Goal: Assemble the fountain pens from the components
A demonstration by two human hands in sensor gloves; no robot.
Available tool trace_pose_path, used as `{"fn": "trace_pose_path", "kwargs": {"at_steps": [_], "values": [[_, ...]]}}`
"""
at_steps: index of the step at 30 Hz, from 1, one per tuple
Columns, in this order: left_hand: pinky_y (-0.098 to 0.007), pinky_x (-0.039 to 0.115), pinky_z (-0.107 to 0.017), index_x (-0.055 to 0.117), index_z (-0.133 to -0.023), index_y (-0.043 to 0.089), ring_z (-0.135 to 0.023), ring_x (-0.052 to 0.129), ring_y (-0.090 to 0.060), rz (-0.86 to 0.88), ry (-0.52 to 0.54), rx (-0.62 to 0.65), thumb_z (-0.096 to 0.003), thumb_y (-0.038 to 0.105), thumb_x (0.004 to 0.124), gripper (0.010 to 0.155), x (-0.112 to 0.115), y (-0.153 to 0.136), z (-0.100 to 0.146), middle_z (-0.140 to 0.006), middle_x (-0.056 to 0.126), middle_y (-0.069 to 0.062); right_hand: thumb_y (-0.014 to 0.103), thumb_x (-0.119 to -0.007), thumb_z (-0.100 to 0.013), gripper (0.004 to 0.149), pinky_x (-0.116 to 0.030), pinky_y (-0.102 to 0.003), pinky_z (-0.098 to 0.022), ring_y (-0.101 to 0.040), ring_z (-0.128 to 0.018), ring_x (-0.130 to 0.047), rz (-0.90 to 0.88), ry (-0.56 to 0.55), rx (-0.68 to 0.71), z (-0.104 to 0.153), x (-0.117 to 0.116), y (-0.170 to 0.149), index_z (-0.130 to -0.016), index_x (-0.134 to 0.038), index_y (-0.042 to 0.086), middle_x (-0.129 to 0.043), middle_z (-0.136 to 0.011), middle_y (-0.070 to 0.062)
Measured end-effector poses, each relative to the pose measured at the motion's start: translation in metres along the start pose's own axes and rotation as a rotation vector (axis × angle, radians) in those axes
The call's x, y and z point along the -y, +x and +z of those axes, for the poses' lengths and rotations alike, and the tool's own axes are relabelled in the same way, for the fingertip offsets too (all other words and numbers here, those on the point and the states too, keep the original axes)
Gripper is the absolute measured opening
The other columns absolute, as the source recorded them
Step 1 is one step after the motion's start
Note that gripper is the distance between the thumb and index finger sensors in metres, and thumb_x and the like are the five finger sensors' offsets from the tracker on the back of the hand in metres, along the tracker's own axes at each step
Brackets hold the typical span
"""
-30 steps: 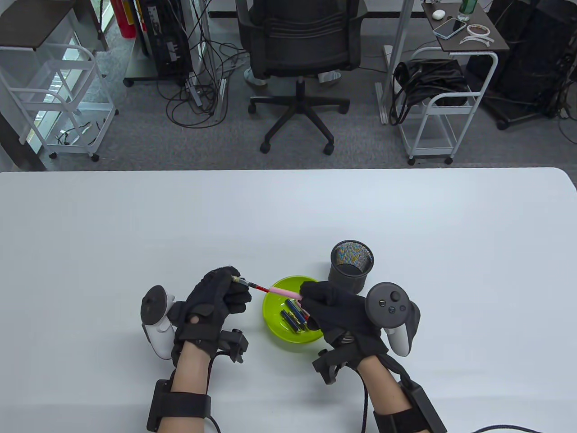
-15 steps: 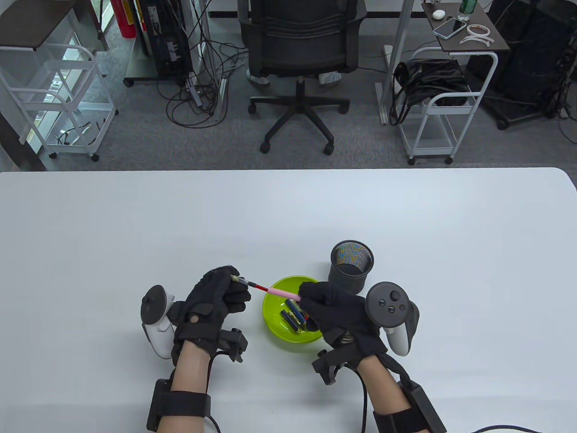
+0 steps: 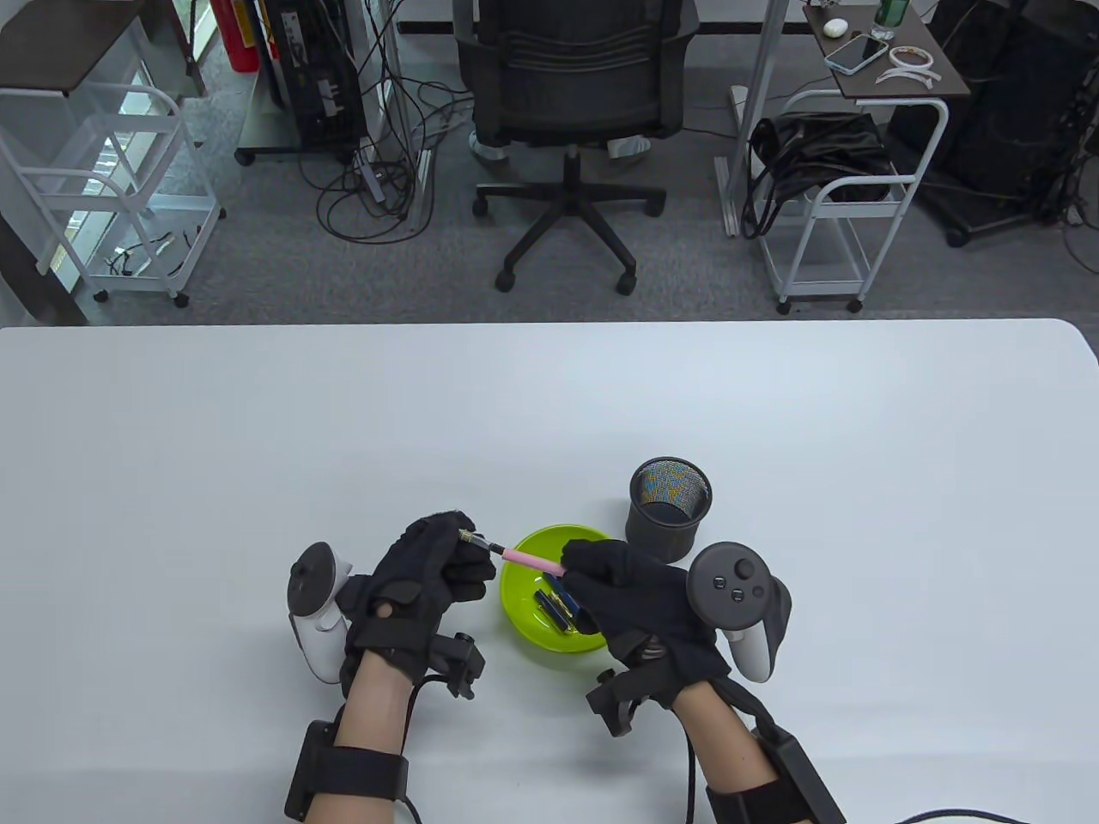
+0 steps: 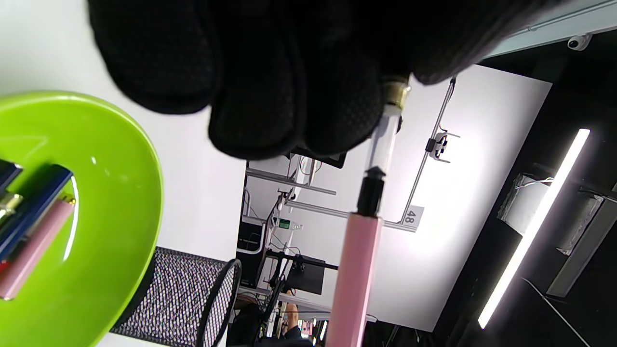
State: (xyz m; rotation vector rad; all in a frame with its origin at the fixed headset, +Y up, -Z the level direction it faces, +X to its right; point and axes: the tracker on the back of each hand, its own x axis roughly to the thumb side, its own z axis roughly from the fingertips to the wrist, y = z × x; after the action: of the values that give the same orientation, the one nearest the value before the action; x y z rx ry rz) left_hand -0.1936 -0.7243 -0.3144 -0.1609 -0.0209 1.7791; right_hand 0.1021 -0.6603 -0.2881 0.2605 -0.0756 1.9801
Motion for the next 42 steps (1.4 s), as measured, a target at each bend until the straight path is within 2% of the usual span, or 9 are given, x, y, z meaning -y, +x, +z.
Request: {"fn": "trace_pose_path", "kwargs": {"at_steps": [5,9,16,21,27,30,33,37,42], "values": [[-0.047,0.08,-0.05,0.071,-0.09,0.02,-0.066,0.094,-0.023,-0.036,-0.046,-0.007,-0.0568,0.051,0.07,0.045,0.011,-0.001,0.0,-0.077,0.091,0.0,0.034,-0.091,-0.04,0.039,-0.091,-0.034,-0.008,-0.015,-0.025,-0.107,-0.009,-0.004,-0.005,0.0,0.0,0.0,-0.077,-0.088,0.022,-0.102,-0.068,-0.005],[-0.047,0.077,-0.054,0.073,-0.09,0.026,-0.071,0.09,-0.025,-0.056,-0.089,0.011,-0.0571,0.054,0.071,0.043,0.02,-0.002,0.0,-0.082,0.088,0.0,0.034,-0.091,-0.04,0.039,-0.091,-0.034,-0.008,-0.016,-0.025,-0.107,-0.02,-0.001,0.002,0.0,0.0,0.001,-0.077,-0.088,0.021,-0.102,-0.068,-0.005],[-0.048,0.077,-0.054,0.074,-0.088,0.025,-0.072,0.09,-0.026,-0.053,-0.088,0.005,-0.0568,0.055,0.071,0.043,0.023,-0.002,0.001,-0.081,0.088,-0.001,0.032,-0.093,-0.039,0.042,-0.09,-0.035,-0.009,-0.017,-0.025,-0.106,-0.055,0.037,0.013,-0.001,0.002,0.001,-0.078,-0.09,0.017,-0.102,-0.066,-0.01],[-0.048,0.076,-0.055,0.075,-0.086,0.025,-0.072,0.089,-0.026,-0.061,-0.091,-0.004,-0.0569,0.055,0.072,0.042,0.023,-0.004,0.0,-0.08,0.088,-0.001,0.031,-0.095,-0.038,0.046,-0.089,-0.035,-0.009,-0.015,-0.025,-0.104,0.017,0.058,0.032,0.0,-0.001,0.006,-0.081,-0.088,0.017,-0.102,-0.065,-0.009],[-0.049,0.077,-0.054,0.077,-0.084,0.023,-0.071,0.09,-0.026,-0.049,-0.126,0.036,-0.0562,0.054,0.074,0.042,0.024,-0.001,-0.001,-0.076,0.089,-0.002,0.038,-0.087,-0.042,0.052,-0.09,-0.035,-0.008,-0.016,-0.022,-0.106,-0.022,0.025,-0.006,0.0,0.001,0.001,-0.087,-0.082,0.013,-0.105,-0.061,-0.005],[-0.049,0.076,-0.055,0.077,-0.083,0.024,-0.071,0.089,-0.026,-0.063,-0.152,0.039,-0.0564,0.055,0.073,0.041,0.027,-0.001,-0.002,-0.076,0.089,-0.002,0.041,-0.081,-0.044,0.05,-0.09,-0.036,-0.007,-0.017,-0.021,-0.107,-0.042,0.024,-0.07,-0.001,0.003,-0.005,-0.083,-0.085,0.01,-0.106,-0.057,-0.005],[-0.049,0.076,-0.055,0.078,-0.082,0.024,-0.071,0.089,-0.027,-0.063,-0.16,0.028,-0.0564,0.054,0.074,0.039,0.029,-0.003,-0.002,-0.075,0.089,-0.002,0.042,-0.079,-0.045,0.048,-0.09,-0.037,-0.007,-0.018,-0.021,-0.108,-0.042,0.018,-0.102,-0.002,0.005,-0.009,-0.079,-0.088,0.009,-0.107,-0.055,-0.005],[-0.05,0.077,-0.052,0.081,-0.08,0.023,-0.067,0.092,-0.027,-0.098,-0.182,0.04,-0.0557,0.053,0.076,0.039,0.033,-0.001,-0.002,-0.072,0.092,-0.002,0.045,-0.079,-0.044,0.049,-0.089,-0.038,-0.004,-0.017,-0.014,-0.107,-0.006,-0.051,-0.14,-0.001,0.009,-0.009,-0.067,-0.094,0.005,-0.109,-0.038,-0.004],[-0.05,0.079,-0.049,0.085,-0.077,0.021,-0.062,0.095,-0.027,-0.148,-0.231,0.045,-0.0549,0.053,0.077,0.039,0.037,-0.001,-0.003,-0.067,0.096,-0.003,0.056,-0.077,-0.042,0.05,-0.087,-0.04,-0.001,-0.017,-0.003,-0.102,0.017,-0.114,-0.186,0.0,0.017,-0.013,-0.05,-0.101,0.013,-0.107,-0.022,0.0]]}}
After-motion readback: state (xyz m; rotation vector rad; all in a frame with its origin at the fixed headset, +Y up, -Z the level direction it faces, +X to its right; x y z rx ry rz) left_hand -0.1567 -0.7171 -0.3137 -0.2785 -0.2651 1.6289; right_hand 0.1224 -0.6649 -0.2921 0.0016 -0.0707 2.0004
